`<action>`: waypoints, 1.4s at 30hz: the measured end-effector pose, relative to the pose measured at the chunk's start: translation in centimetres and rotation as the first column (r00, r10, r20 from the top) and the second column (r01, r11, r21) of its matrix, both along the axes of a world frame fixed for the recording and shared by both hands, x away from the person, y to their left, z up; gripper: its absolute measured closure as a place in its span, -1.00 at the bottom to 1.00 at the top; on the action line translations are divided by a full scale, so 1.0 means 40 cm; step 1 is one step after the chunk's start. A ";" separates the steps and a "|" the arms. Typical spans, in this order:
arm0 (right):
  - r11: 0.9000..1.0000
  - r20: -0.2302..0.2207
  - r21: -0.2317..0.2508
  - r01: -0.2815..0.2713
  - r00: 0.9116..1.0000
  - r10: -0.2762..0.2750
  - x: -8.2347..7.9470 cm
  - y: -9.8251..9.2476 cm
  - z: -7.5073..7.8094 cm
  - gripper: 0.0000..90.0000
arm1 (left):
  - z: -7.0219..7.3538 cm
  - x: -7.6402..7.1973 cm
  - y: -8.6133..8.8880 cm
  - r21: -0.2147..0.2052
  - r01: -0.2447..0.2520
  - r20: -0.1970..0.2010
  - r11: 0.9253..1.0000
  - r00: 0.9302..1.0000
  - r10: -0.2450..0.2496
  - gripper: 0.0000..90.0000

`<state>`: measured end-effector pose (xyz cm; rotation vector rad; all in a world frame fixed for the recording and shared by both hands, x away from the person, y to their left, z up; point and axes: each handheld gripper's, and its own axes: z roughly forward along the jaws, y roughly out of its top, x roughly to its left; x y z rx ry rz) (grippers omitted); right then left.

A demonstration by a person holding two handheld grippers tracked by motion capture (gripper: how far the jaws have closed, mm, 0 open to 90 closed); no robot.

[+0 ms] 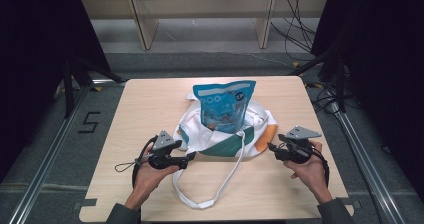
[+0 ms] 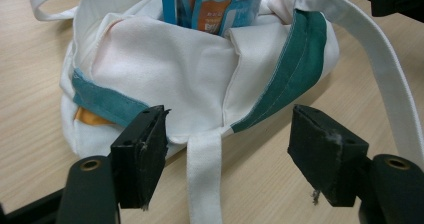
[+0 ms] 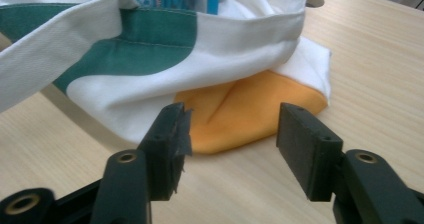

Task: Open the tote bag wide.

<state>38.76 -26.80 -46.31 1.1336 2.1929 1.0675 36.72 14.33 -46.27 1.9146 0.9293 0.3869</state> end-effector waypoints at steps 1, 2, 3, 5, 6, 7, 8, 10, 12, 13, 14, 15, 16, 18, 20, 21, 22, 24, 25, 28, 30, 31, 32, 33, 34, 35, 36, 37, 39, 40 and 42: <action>1.000 -0.008 0.000 -0.004 1.000 0.004 -0.005 0.003 0.000 0.00 | 0.000 -0.005 0.002 -0.002 0.001 0.006 1.000 1.000 -0.001 -0.32; 1.000 0.016 -0.015 -0.023 1.000 0.024 -0.004 0.002 -0.002 0.00 | 0.000 -0.012 0.002 -0.015 -0.008 0.005 1.000 1.000 0.008 -0.33; 1.000 -0.006 -0.006 -0.015 1.000 0.015 -0.016 0.013 -0.005 0.00 | -0.001 -0.023 0.006 -0.022 -0.028 0.003 0.999 1.000 0.028 -0.39; 0.998 0.007 -0.031 -0.050 0.999 0.051 -0.012 0.011 -0.010 0.00 | -0.004 -0.035 0.013 -0.032 -0.041 0.005 0.999 0.999 0.041 -0.43; 0.999 0.005 -0.025 -0.048 0.999 0.048 -0.012 0.013 -0.012 0.00 | -0.006 -0.042 0.016 -0.027 -0.046 0.008 0.999 0.999 0.046 -0.44; 0.998 0.007 -0.029 -0.055 0.998 0.056 -0.010 0.011 -0.013 -0.01 | -0.012 -0.046 0.019 -0.027 -0.041 0.008 0.999 0.999 0.041 -0.45; 0.998 0.007 -0.029 -0.056 0.998 0.056 -0.008 0.011 -0.014 -0.01 | -0.012 -0.046 0.019 -0.027 -0.041 0.008 0.999 0.999 0.041 -0.47; 0.999 -0.008 -0.014 -0.040 0.999 0.040 -0.012 0.015 -0.014 -0.02 | -0.023 -0.058 0.024 -0.021 -0.051 0.006 0.998 0.999 0.051 -0.55; 0.998 -0.008 -0.016 -0.057 0.998 0.057 -0.015 0.014 -0.013 -0.03 | -0.039 -0.072 0.031 -0.037 -0.096 -0.008 0.995 0.995 0.096 -0.67; 0.999 -0.020 -0.009 -0.049 0.999 0.049 -0.021 0.017 -0.011 -0.04 | -0.045 -0.076 0.034 -0.036 -0.097 -0.013 0.995 0.995 0.096 -0.66; 0.998 0.004 -0.023 -0.067 0.998 0.067 -0.019 0.015 -0.013 -0.04 | -0.045 -0.076 0.034 -0.036 -0.097 -0.013 0.995 0.995 0.096 -0.67; 0.997 0.010 -0.029 -0.070 0.997 0.070 -0.021 0.015 -0.012 -0.05 | -0.057 -0.082 0.042 -0.033 -0.087 -0.017 0.996 0.996 0.087 -0.67; 0.997 0.010 -0.029 -0.070 0.997 0.070 -0.021 0.015 -0.012 -0.05 | -0.057 -0.082 0.042 -0.033 -0.087 -0.017 0.996 0.996 0.087 -0.67; 0.997 0.004 -0.028 -0.072 0.997 0.072 -0.029 0.018 -0.012 -0.07 | -0.063 -0.093 0.053 -0.028 -0.080 -0.016 0.996 0.997 0.079 -0.67; 0.997 -0.001 -0.021 -0.074 0.997 0.074 -0.035 0.018 -0.010 -0.08 | -0.064 -0.104 0.057 -0.034 -0.096 -0.008 0.995 0.995 0.095 -0.67; 0.997 -0.008 -0.019 -0.079 0.997 0.079 -0.038 0.018 -0.010 -0.09 | -0.064 -0.107 0.062 -0.026 -0.082 0.000 0.996 0.997 0.082 -0.67; 0.997 -0.008 -0.019 -0.079 0.997 0.079 -0.038 0.018 -0.010 -0.09 | -0.064 -0.107 0.062 -0.026 -0.082 0.000 0.996 0.997 0.082 -0.67; 0.997 -0.006 -0.018 -0.079 0.997 0.079 -0.045 0.018 -0.011 -0.10 | -0.070 -0.118 0.063 -0.033 -0.097 -0.001 0.995 0.995 0.098 -0.67; 0.997 -0.009 -0.016 -0.079 0.997 0.079 -0.049 0.018 -0.012 -0.10 | -0.071 -0.121 0.066 -0.017 -0.085 0.004 0.996 0.996 0.086 -0.67; 0.996 -0.013 -0.022 -0.083 0.996 0.083 -0.062 0.020 -0.014 -0.13 | -0.074 -0.138 0.067 -0.021 -0.092 -0.006 0.996 0.996 0.091 -0.67; 0.995 -0.018 -0.026 -0.097 0.995 0.096 -0.074 0.020 -0.015 -0.14 | -0.073 -0.149 0.068 -0.015 -0.087 0.003 0.996 0.996 0.087 -0.67; 0.994 -0.023 -0.023 -0.107 0.994 0.106 -0.090 0.021 -0.017 -0.16 | -0.074 -0.159 0.067 -0.018 -0.083 -0.001 0.996 0.997 0.083 -0.67; 0.994 -0.023 -0.023 -0.107 0.994 0.106 -0.090 0.021 -0.017 -0.16 | -0.074 -0.159 0.067 -0.018 -0.083 -0.001 0.996 0.997 0.083 -0.67; 0.994 -0.026 -0.017 -0.106 0.994 0.105 -0.096 0.022 -0.018 -0.17 | -0.074 -0.166 0.066 -0.024 -0.076 -0.007 0.997 0.997 0.076 -0.67; 0.993 -0.032 -0.015 -0.114 0.993 0.113 -0.111 0.020 -0.022 -0.19 | -0.074 -0.170 0.065 -0.040 -0.077 -0.016 0.996 0.997 0.076 -0.67; 0.992 -0.039 -0.016 -0.123 0.992 0.122 -0.117 0.018 -0.024 -0.19 | -0.073 -0.176 0.066 -0.057 -0.075 -0.026 0.996 0.997 0.074 -0.67; 0.992 -0.039 -0.016 -0.123 0.992 0.122 -0.117 0.018 -0.024 -0.19 | -0.071 -0.180 0.066 -0.067 -0.072 -0.025 0.995 0.997 0.070 -0.67; 0.994 -0.065 -0.002 -0.105 0.992 0.105 -0.134 0.020 -0.030 -0.21 | -0.070 -0.191 0.065 -0.073 -0.082 -0.016 0.994 0.997 0.081 -0.67; 0.992 -0.062 -0.012 -0.128 0.990 0.127 -0.142 0.014 -0.033 -0.23 | -0.068 -0.199 0.070 -0.064 -0.080 -0.018 0.995 0.997 0.079 -0.67; 0.991 -0.061 -0.007 -0.131 0.990 0.130 -0.148 0.013 -0.035 -0.23 | -0.069 -0.202 0.071 -0.064 -0.087 -0.021 0.994 0.996 0.086 -0.67; 0.992 -0.065 0.003 -0.129 0.990 0.129 -0.160 0.012 -0.036 -0.26 | -0.071 -0.206 0.074 -0.059 -0.086 -0.028 0.995 0.996 0.084 -0.67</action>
